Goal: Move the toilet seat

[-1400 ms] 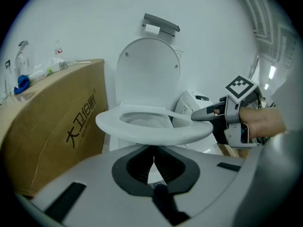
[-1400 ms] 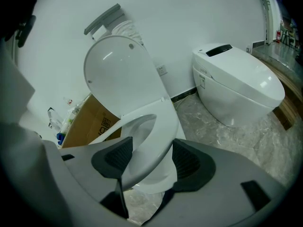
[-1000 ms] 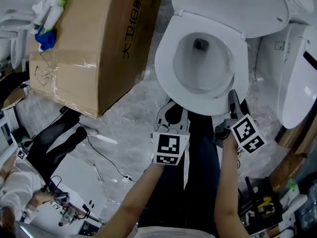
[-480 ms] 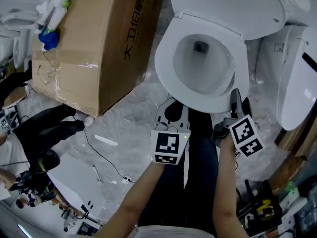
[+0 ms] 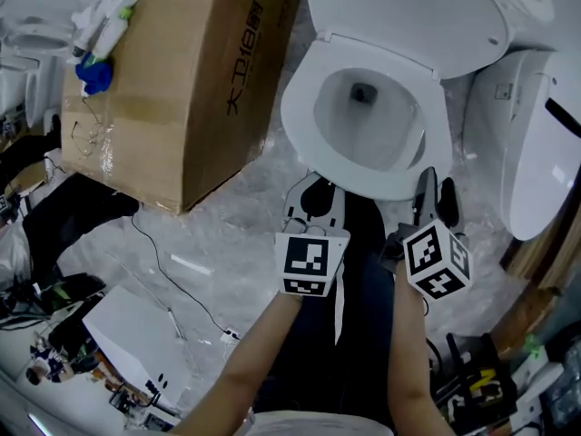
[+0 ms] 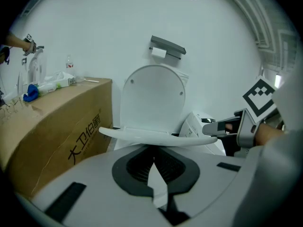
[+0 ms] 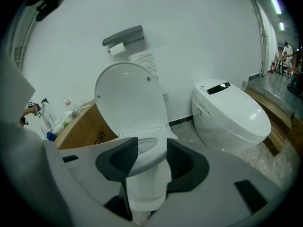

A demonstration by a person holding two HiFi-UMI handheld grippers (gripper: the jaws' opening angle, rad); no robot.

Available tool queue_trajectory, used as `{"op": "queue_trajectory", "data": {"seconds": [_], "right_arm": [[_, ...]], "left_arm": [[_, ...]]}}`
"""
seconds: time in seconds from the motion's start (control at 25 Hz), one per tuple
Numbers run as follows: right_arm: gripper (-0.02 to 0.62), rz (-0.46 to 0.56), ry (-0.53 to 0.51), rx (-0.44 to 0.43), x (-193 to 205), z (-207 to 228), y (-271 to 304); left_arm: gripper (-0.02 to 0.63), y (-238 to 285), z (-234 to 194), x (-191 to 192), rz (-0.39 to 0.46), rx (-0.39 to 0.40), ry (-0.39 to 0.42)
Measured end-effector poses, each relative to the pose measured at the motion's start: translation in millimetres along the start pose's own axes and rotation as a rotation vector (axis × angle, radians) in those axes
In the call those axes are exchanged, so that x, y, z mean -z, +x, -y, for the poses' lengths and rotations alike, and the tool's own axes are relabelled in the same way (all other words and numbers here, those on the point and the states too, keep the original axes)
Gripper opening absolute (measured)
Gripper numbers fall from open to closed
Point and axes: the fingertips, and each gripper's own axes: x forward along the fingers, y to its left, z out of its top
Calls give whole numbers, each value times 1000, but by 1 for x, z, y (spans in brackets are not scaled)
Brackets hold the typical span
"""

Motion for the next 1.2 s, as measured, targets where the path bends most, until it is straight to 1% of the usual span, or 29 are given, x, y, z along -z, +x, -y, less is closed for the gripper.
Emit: {"op": "queue_trajectory", "data": {"seconds": [0.08, 0.2, 0.24, 0.44, 0.56, 0.72, 0.84, 1.0, 1.2], "right_arm": [[183, 20, -16, 8, -5, -2, -7], [104, 51, -24, 24, -12, -3, -16], [87, 57, -28, 25, -13, -3, -19], [38, 78, -37, 31, -18, -7, -31], [28, 80, -33, 40, -18, -8, -38], [25, 72, -66, 44, -18, -15, -38], [17, 64, -79, 41, -20, -22, -35], [17, 48, -68, 25, -21, -29, -31], [17, 40, -59, -13, -26, -44, -21]], "left_arm": [[15, 0, 0, -5, 9, -2, -1], [15, 0, 1, -12, 20, -5, 0], [15, 0, 1, -15, 24, -5, -1], [15, -1, 2, -28, 41, -6, 5], [15, -1, 4, -38, 61, 0, 0], [15, 0, 4, -50, 86, 10, -31], [15, 2, 4, -59, 99, 11, -27], [15, 6, 6, -76, 118, 25, -6], [15, 12, 6, -99, 154, 36, 12]]}}
